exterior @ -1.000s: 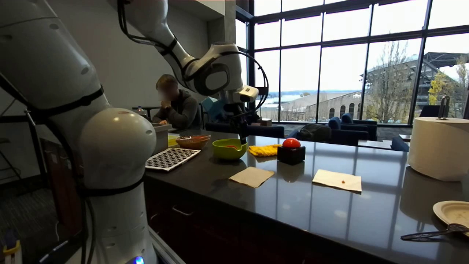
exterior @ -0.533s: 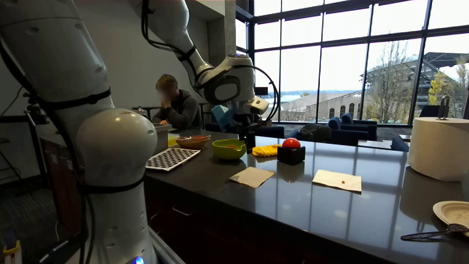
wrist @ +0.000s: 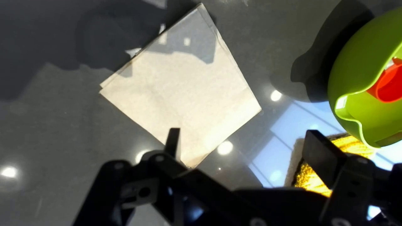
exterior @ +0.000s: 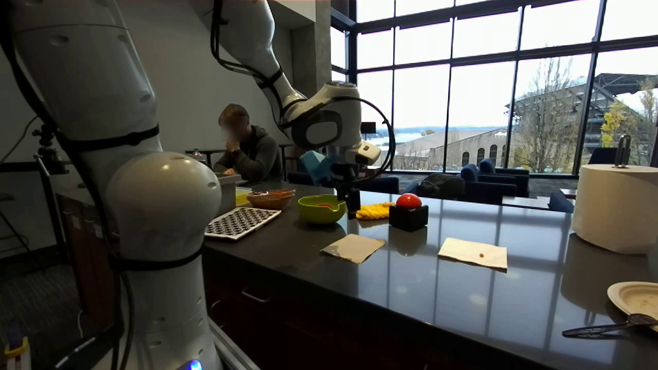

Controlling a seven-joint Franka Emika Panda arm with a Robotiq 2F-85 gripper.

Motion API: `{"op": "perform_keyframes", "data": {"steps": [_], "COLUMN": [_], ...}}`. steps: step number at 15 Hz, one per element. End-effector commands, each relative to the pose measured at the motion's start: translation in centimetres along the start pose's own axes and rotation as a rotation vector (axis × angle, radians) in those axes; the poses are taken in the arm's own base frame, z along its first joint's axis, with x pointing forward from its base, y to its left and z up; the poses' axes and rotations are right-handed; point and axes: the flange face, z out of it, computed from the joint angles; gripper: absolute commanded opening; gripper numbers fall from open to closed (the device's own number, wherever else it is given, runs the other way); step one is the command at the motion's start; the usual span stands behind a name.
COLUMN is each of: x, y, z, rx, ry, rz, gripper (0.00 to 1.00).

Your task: Pick up one white paper napkin and unfold it onto the table

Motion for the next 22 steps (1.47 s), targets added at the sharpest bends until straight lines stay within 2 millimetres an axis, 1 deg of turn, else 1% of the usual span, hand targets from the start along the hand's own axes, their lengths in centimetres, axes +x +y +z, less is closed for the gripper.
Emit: {"op": "perform_keyframes", "data": {"steps": [1,4,8,11,15,17,22], "x": [0.0,0.0,0.4,1.0,2.3,3.3,5.2], "y": [0.0,0.0,0.2,1.0,2.1,2.6,2.6], "z": [0.0,0.0,0.9,1.8,2.9,3.3,4.6], "rx": [-0.001,-0.001,0.025,0.047,0.07,0.066,0.038], "ry": [-0.001,-0.001,-0.003,-0.012,-0.016,-0.009,-0.019], "rz": [0.0,0.001,-0.034,-0.068,-0.136,-0.184,-0.306], "gripper": [1.0,1.0,1.0,1.0,1.0,1.0,1.0]}}
